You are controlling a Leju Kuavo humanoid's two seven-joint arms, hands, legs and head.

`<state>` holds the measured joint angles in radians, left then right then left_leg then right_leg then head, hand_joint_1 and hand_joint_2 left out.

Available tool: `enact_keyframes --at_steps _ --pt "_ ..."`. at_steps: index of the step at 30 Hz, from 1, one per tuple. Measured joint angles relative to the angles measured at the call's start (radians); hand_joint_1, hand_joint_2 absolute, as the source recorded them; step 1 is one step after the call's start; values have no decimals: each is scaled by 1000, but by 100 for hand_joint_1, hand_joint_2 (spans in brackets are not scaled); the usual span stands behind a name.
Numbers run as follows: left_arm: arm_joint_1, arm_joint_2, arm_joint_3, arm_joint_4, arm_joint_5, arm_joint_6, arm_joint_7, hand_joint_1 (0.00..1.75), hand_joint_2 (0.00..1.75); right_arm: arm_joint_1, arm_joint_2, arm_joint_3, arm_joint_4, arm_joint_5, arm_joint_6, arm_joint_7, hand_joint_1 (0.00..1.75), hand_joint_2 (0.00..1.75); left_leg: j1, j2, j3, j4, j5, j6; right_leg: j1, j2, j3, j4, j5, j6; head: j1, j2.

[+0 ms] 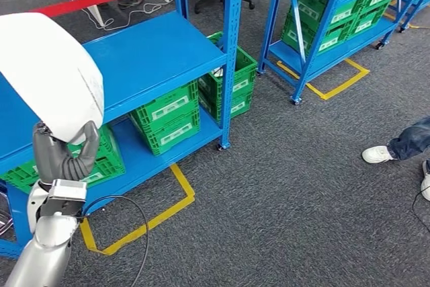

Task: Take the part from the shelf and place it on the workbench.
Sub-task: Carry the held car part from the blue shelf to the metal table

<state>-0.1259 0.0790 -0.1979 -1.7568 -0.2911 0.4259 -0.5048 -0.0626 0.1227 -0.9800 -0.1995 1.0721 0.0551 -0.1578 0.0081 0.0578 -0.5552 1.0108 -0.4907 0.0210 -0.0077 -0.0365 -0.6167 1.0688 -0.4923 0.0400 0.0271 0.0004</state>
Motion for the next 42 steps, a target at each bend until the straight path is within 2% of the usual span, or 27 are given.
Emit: enact_keyframes --at_steps 2,4,6,7,9,10,11,12,13,15,16,18,19,21,23,25,26,27,28,30,32,35,37,38,40,41,42 --pt "1 8 -1 -8 11 -19 -4 175 175 -4 0 0 0 0 2 -5 0 0 -5 12 0 3 -2 -9 6 -15 33 -58 8 -9 -1 0" --pt "2 15 -2 -13 37 -61 -17 175 175 -4 0 0 0 -1 5 -16 0 0 -6 24 1 2 -3 -20 7 0 33 -61 11 -20 -2 0" --pt "2 20 -4 -22 79 -124 -33 175 175 -4 0 0 0 0 8 -29 0 0 -3 8 -4 24 -25 -32 3 16 34 -66 16 -32 -3 0" --pt "4 23 -4 -27 103 -161 -40 175 175 -5 0 0 0 1 10 -34 0 0 -1 -10 -19 63 -51 -37 0 24 35 -68 19 -38 -6 0" --pt "11 32 -5 -34 145 -239 -54 175 175 -7 0 0 0 2 12 -41 0 0 1 -41 -73 191 -117 -41 0 41 34 -68 20 -44 -9 0" --pt "17 36 -6 -36 163 -274 -61 175 175 -7 0 0 0 3 13 -42 0 0 1 -46 -98 249 -138 -41 0 52 34 -68 20 -45 -10 0" --pt "21 41 -7 -38 178 -305 -67 175 175 -6 0 0 0 4 13 -43 0 0 1 -48 -112 280 -142 -41 1 62 35 -67 20 -45 -10 0" --pt "24 45 -8 -41 191 -333 -75 175 175 -5 0 0 0 6 14 -43 0 0 1 -50 -108 271 -124 -40 1 72 35 -66 20 -45 -10 0" --pt "26 48 -9 -46 202 -355 -81 175 175 -5 0 0 0 7 14 -43 0 0 1 -53 -88 225 -91 -37 1 83 35 -64 20 -45 -10 0" --pt "27 54 -11 -57 216 -381 -90 175 175 -5 0 0 0 9 14 -43 0 0 2 -86 -30 93 -23 -27 2 102 33 -60 20 -42 -9 0" --pt "28 57 -12 -62 220 -386 -92 175 175 -6 0 0 0 10 14 -43 0 0 3 -104 -9 42 -7 -24 1 110 28 -58 22 -38 -9 0" --pt "30 60 -13 -68 223 -391 -94 175 175 -5 0 0 0 11 14 -43 0 0 1 -122 0 10 -7 -19 -2 125 16 -56 27 -25 -9 0" --pt "31 60 -13 -71 224 -392 -94 175 175 -4 -1 0 0 11 14 -43 0 0 1 -114 1 4 -6 -15 -4 133 12 -58 30 -18 -9 0" --pt "31 60 -16 -77 225 -401 -97 175 175 -1 -2 0 0 11 14 -42 0 0 4 -95 3 -3 0 -5 -3 114 -1 -45 20 -7 -6 0" --pt "31 60 -22 -83 224 -421 -100 175 175 -2 -4 0 -1 11 14 -39 0 0 7 -73 5 -9 4 3 -3 69 -44 39 -29 1 1 0" --pt "31 60 -31 -85 214 -440 -97 175 175 -4 -4 0 -1 11 14 -34 0 0 7 -51 4 -8 4 5 -5 46 -106 170 -84 7 5 0" --pt "30 60 -38 -84 205 -445 -90 175 175 -3 -3 0 -1 9 14 -31 0 0 6 -40 4 -8 4 5 -5 42 -124 210 -93 9 4 0" --pt "27 60 -44 -83 194 -449 -82 175 175 -3 -3 0 -1 7 14 -29 0 0 6 -30 4 -8 4 5 -5 40 -125 214 -84 10 5 0" --pt "22 60 -51 -82 184 -455 -74 175 175 -2 -3 -1 -1 5 14 -27 0 0 6 -21 4 -8 3 4 -5 36 -106 178 -59 10 4 0" --pt "3 62 -66 -75 159 -471 -63 175 175 -3 -5 -1 -1 2 14 -25 0 0 4 -7 6 -7 1 0 -2 10 -30 37 -2 6 5 0" --pt "-26 67 -85 -64 122 -484 -50 175 175 -8 -6 -2 -2 1 14 -25 0 0 -2 5 5 -4 -1 -9 3 -9 21 -54 21 -5 3 0" --pt "-81 76 -120 -37 71 -494 -24 175 175 -10 -8 -4 -2 1 14 -24 0 0 -2 19 5 -1 -4 -24 5 8 22 -63 26 -22 3 0" --pt "-110 83 -138 -24 56 -497 -16 175 175 -10 -9 -7 -2 1 14 -24 0 0 1 -1 -7 35 -33 -34 1 23 22 -66 31 -34 0 0" --pt "-120 86 -144 -19 51 -498 -13 175 175 -11 -9 -8 -3 1 14 -24 0 0 2 -19 -26 83 -62 -37 0 31 22 -67 32 -39 -2 0" --pt "-136 94 -158 -4 33 -506 -3 175 175 -13 -10 -10 -3 2 15 -24 0 0 2 -42 -85 217 -124 -38 1 51 21 -66 34 -43 -5 0" --pt "-147 99 -169 5 17 -512 7 175 175 -13 -10 -10 -3 2 16 -24 0 0 2 -46 -108 267 -138 -37 2 61 21 -66 34 -44 -5 0" --pt "-163 103 -182 15 -4 -518 19 175 175 -13 -11 -10 -3 3 17 -25 0 0 2 -48 -118 284 -132 -35 4 71 20 -65 34 -44 -6 0"
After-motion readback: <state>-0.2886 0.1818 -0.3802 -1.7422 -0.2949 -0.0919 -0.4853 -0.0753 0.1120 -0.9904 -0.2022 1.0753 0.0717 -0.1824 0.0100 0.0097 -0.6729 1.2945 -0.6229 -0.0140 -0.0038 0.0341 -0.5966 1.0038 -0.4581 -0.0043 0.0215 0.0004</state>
